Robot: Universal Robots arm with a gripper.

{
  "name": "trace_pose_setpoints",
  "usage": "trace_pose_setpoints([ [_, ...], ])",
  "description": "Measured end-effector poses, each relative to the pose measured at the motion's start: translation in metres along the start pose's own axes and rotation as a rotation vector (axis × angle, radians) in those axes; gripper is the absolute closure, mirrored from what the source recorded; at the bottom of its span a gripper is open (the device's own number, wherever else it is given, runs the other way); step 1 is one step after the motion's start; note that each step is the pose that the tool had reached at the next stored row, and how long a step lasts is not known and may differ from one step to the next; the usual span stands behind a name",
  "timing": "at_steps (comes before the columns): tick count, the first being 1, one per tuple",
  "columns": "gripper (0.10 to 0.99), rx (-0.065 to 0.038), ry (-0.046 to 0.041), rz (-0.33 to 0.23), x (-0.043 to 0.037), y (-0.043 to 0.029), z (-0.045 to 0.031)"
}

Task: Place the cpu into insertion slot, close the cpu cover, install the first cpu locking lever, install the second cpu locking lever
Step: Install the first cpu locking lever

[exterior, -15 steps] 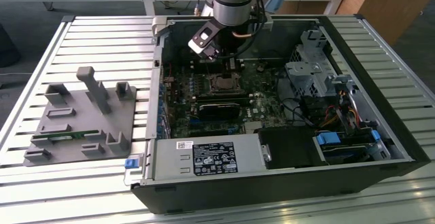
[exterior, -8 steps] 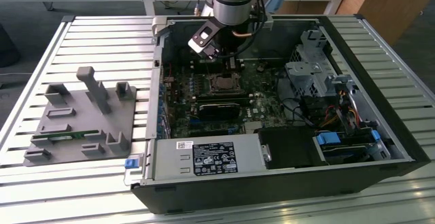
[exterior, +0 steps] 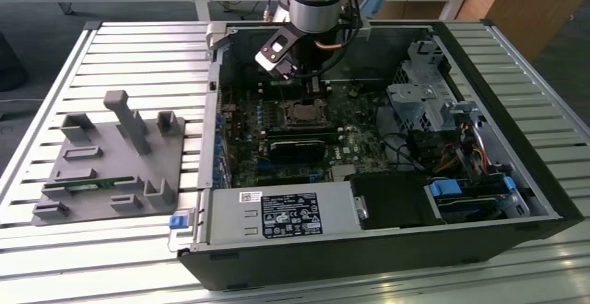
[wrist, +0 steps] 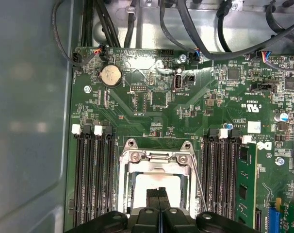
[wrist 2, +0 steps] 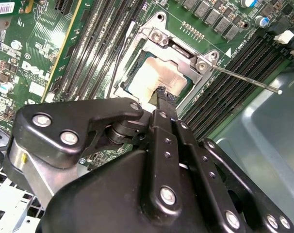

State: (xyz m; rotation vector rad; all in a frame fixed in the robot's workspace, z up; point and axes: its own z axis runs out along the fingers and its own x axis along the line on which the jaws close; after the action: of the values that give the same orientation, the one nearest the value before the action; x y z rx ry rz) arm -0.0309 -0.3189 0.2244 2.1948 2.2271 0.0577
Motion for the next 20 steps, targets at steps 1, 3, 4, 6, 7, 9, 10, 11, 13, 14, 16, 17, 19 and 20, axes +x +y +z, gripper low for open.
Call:
trace_pose_setpoints([
  [1,0.98,0.0,-0.0005,0.0,-0.0001,0.0,-0.0006],
  [3,0.98,0.0,-0.0001,0.0,0.0,0.0,-0.0016],
  [4,0.98,0.0,-0.0001,0.0,0.0,0.0001,-0.0022],
  [6,0.98,0.0,-0.0001,0.0,0.0,0.0001,-0.0032],
  [7,0.98,0.0,-0.0001,0.0,0.0,0.0001,-0.0036],
  [9,0.98,0.0,0.0,0.0,0.0001,0.0001,-0.0042],
  [10,0.98,0.0,0.0001,0.0,0.0001,0.0002,-0.0044],
  [11,0.98,0.0,0.0002,0.0,0.0001,0.0002,-0.0045],
  [13,0.98,0.0,0.0,0.0,0.0001,0.0002,-0.005],
  [14,0.98,0.0,-0.0001,0.0,0.0001,0.0002,-0.0051],
  [16,0.98,0.0,0.0,0.0,0.0001,0.0002,-0.0054],
  [17,0.98,0.0,-0.0001,0.0,0.0001,0.0002,-0.0056],
  [19,0.98,0.0,0.0,0.0,0.0001,0.0002,-0.0062],
  [20,0.98,0.0,0.0,0.0,0.0001,0.0002,-0.0065],
])
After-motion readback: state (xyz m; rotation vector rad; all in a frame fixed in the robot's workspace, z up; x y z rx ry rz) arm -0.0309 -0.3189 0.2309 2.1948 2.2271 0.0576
